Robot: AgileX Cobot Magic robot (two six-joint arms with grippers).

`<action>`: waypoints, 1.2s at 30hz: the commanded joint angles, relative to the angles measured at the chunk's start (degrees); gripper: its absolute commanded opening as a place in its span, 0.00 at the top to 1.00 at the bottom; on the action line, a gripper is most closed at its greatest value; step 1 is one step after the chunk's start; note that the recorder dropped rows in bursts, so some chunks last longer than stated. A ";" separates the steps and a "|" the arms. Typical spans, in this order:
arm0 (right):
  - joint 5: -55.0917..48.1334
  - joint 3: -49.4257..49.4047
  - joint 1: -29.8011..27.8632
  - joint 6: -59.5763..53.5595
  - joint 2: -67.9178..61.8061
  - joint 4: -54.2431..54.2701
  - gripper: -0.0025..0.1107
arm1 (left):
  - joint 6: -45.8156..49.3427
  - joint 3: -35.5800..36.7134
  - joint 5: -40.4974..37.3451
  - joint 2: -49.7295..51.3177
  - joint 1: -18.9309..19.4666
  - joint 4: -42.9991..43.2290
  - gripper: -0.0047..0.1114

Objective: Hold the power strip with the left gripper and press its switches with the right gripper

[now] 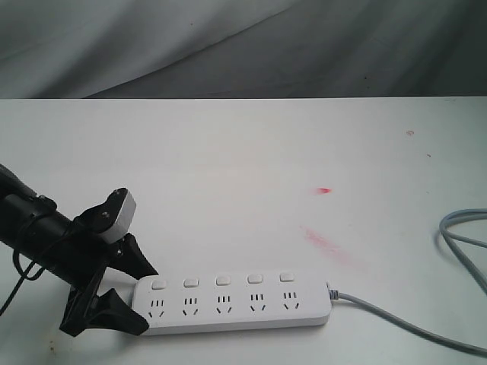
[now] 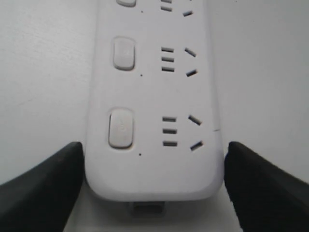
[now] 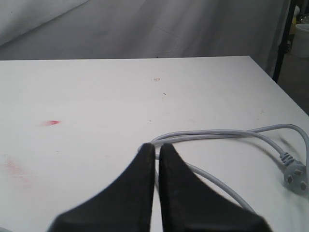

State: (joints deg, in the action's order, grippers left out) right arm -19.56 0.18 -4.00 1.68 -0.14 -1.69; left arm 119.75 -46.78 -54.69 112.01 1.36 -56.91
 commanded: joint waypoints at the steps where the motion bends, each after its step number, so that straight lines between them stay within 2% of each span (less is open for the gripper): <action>1: 0.21 -0.18 -0.57 0.15 0.14 -0.05 0.95 | 0.30 -0.06 -0.57 0.08 -0.32 -0.74 0.41; 8: 0.21 -0.18 -0.57 0.14 0.14 -0.15 0.95 | 0.30 -0.06 -0.57 0.08 -0.32 -0.74 0.41; 14: 3.51 -0.18 -0.57 0.04 0.14 -5.88 0.95 | 0.30 -0.06 -0.57 0.08 -0.32 -0.74 0.41; 17: 16.16 -0.18 -0.57 0.04 0.14 -5.88 0.95 | 0.30 -0.06 -0.57 0.08 -0.32 -0.74 0.41; 23: 51.67 -0.18 -0.57 0.52 0.14 -5.63 0.95 | 0.30 -0.06 -0.57 0.08 -0.32 -0.74 0.41; 26: 64.71 -0.18 -0.57 16.15 0.14 -1.80 0.95 | 0.30 -0.06 -0.57 0.08 -0.32 -0.74 0.41; 27: 62.01 -0.09 -0.57 22.30 0.14 1.69 0.95 | 0.30 -0.06 -0.57 0.08 -0.32 -0.74 0.41; 28: 52.64 1.74 -0.57 29.41 0.14 4.72 0.95 | 0.30 -0.06 -0.57 0.08 -0.32 -0.74 0.41; 30: 29.39 7.20 -0.57 29.18 0.14 4.54 0.95 | 0.30 -0.06 -0.57 0.08 -0.32 -0.74 0.41; 31: 21.00 9.33 -0.57 28.36 0.14 4.19 0.95 | 0.30 -0.06 -0.57 0.08 -0.32 -0.74 0.41; 33: 13.37 12.73 -0.57 28.35 -2.54 4.19 0.95 | 0.30 -0.06 -0.57 0.08 -0.32 -0.74 0.41; 36: 10.32 17.03 -0.57 26.70 -8.08 4.19 0.95 | 0.30 -0.06 -0.57 0.08 -0.32 -0.74 0.41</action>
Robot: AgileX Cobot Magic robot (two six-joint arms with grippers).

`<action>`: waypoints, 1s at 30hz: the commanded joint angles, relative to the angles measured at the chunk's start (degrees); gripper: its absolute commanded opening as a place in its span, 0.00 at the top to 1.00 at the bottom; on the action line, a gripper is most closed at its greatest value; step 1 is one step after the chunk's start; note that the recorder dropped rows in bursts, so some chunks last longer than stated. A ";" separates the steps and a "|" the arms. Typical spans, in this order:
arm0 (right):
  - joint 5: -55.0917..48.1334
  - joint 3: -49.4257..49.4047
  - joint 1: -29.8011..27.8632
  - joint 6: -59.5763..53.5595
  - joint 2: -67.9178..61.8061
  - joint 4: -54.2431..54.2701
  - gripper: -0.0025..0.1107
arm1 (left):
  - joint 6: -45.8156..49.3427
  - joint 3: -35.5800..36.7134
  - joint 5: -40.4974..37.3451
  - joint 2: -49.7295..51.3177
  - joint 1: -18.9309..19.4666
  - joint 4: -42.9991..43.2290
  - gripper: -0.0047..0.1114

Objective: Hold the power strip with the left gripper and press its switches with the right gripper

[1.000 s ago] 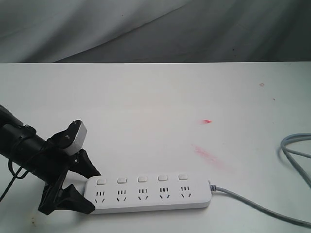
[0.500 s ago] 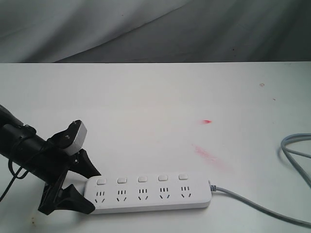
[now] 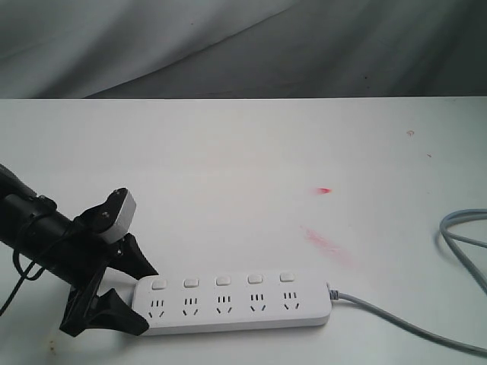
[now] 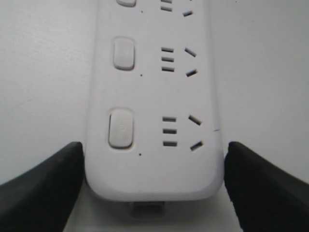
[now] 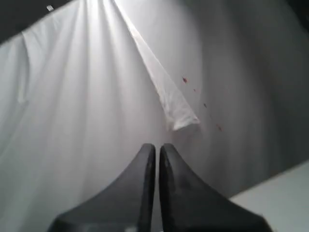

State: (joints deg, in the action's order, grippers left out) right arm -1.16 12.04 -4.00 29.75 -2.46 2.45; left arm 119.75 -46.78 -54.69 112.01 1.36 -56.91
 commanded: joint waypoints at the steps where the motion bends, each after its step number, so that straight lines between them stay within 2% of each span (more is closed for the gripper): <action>1: -8.19 6.86 -0.57 -1.82 -7.62 0.04 0.95 | 0.30 -0.06 -0.57 0.08 -0.32 -0.74 0.41; 7: -16.32 19.97 -0.57 -12.42 -23.05 0.50 0.95 | 0.30 -0.06 -0.57 0.08 -0.32 -0.74 0.41; 10: -21.98 27.40 -0.57 -21.78 -30.70 2.61 0.95 | 0.30 -0.06 -0.57 0.08 -0.32 -0.74 0.41; 13: -29.79 35.75 -0.57 -34.26 -37.96 9.31 0.95 | 0.30 -0.06 -0.57 0.08 -0.32 -0.74 0.41; 17: -41.35 45.31 -0.57 -51.90 -48.54 24.08 0.95 | 0.30 -0.06 -0.57 0.08 -0.32 -0.74 0.41; 24: -44.05 53.29 -0.57 -62.72 -62.14 29.62 0.95 | 0.30 -0.06 -0.57 0.08 -0.32 -0.74 0.41; 30: -45.49 54.03 -0.57 -76.92 -70.17 42.81 0.95 | 0.30 -0.06 -0.57 0.08 -0.32 -0.74 0.41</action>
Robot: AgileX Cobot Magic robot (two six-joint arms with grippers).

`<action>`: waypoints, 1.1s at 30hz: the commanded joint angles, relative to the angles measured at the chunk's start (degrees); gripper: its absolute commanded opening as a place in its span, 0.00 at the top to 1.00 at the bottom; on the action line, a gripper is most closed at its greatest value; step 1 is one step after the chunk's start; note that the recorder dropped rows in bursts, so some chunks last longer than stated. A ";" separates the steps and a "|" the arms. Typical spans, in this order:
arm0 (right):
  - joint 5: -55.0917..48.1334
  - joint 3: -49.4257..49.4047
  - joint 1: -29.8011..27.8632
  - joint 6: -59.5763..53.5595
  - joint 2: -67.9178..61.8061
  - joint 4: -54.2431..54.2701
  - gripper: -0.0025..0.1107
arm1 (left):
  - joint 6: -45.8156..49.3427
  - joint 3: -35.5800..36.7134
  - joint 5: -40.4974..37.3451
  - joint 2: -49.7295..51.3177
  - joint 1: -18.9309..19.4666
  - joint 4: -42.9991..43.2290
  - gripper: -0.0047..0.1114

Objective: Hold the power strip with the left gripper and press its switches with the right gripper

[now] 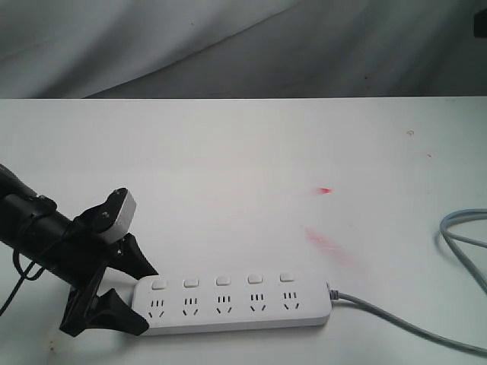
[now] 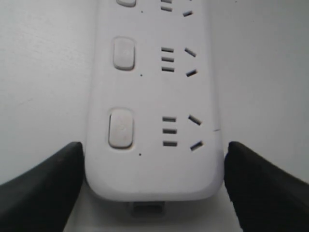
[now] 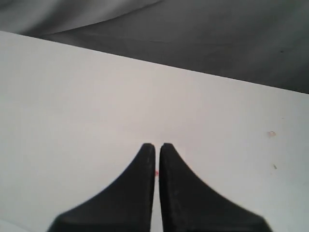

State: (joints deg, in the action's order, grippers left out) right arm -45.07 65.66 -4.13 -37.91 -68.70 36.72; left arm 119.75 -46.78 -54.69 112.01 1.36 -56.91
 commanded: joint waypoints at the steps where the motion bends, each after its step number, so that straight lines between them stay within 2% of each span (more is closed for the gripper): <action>1: -2.30 0.40 -0.43 -12.52 -5.32 11.48 0.95 | 0.30 -0.06 -0.57 0.08 -0.32 -0.74 0.41; 7: -10.18 0.40 -0.43 -34.84 -12.89 27.60 0.95 | 0.30 -0.06 -0.57 0.08 -0.32 -0.74 0.41; 11: -19.08 0.40 0.20 -47.21 -18.86 32.52 0.96 | 0.30 -0.06 -0.57 0.08 -0.32 -0.74 0.41; 17: -17.30 0.40 6.98 -51.97 -27.62 32.89 0.96 | 0.30 -0.06 -0.57 0.08 -0.32 -0.74 0.41; 20: -14.15 0.40 11.20 -54.51 -31.99 32.89 0.89 | 0.30 -0.06 -0.57 0.08 -0.32 -0.74 0.41; 27: -4.95 0.40 20.27 -59.62 -38.93 35.28 0.60 | 0.30 -0.06 -0.57 0.08 -0.32 -0.74 0.41; 33: 1.13 0.50 25.71 -61.02 -42.35 37.58 0.45 | 0.30 -0.06 -0.57 0.08 -0.32 -0.74 0.41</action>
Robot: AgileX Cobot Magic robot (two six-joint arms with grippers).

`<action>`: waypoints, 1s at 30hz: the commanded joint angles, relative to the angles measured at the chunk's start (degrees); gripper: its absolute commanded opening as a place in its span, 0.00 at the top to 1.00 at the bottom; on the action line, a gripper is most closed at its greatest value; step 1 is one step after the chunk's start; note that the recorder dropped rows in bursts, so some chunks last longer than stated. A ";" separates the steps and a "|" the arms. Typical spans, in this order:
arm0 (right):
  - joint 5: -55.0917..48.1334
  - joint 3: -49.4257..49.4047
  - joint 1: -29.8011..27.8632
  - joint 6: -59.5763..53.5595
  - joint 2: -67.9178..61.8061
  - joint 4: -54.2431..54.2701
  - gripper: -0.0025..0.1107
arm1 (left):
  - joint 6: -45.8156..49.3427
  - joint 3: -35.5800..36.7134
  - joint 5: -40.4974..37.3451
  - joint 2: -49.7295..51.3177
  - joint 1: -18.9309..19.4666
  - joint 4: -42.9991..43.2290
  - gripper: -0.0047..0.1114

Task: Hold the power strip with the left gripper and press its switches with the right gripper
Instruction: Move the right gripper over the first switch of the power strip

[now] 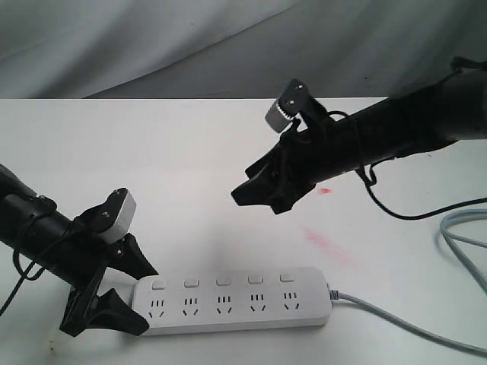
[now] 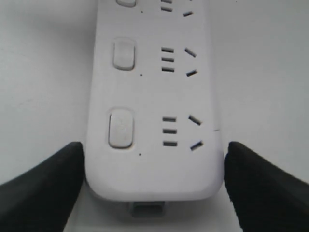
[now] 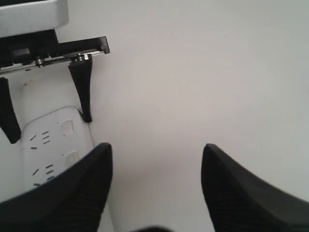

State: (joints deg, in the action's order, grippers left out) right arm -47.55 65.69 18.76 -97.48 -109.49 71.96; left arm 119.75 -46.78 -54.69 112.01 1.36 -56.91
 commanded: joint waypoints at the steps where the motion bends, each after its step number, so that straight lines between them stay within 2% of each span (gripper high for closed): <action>1: 3.60 0.65 3.62 -2.20 -1.99 2.70 0.44 | 0.30 -0.06 -0.57 0.08 -0.32 -0.74 0.41; 11: 2.08 11.74 11.49 -2.22 -9.56 1.48 0.43 | 0.20 -0.06 -0.59 0.08 -0.32 -0.74 0.41; 20: 1.66 12.10 13.92 -5.70 -10.93 -0.47 0.43 | 0.20 -0.06 -0.59 0.08 -0.32 -0.74 0.41; 24: 5.98 12.10 16.83 -5.72 -11.96 -2.31 0.43 | 0.20 -0.06 -0.59 0.08 -0.32 -0.74 0.41; 30: 5.56 12.10 17.78 -5.83 -14.04 -2.09 0.43 | 0.20 -0.06 -0.59 0.08 -0.32 -0.74 0.41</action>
State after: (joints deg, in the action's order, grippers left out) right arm -42.28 77.60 36.37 -102.63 -122.91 69.86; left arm 119.75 -46.78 -54.69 112.01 1.36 -56.91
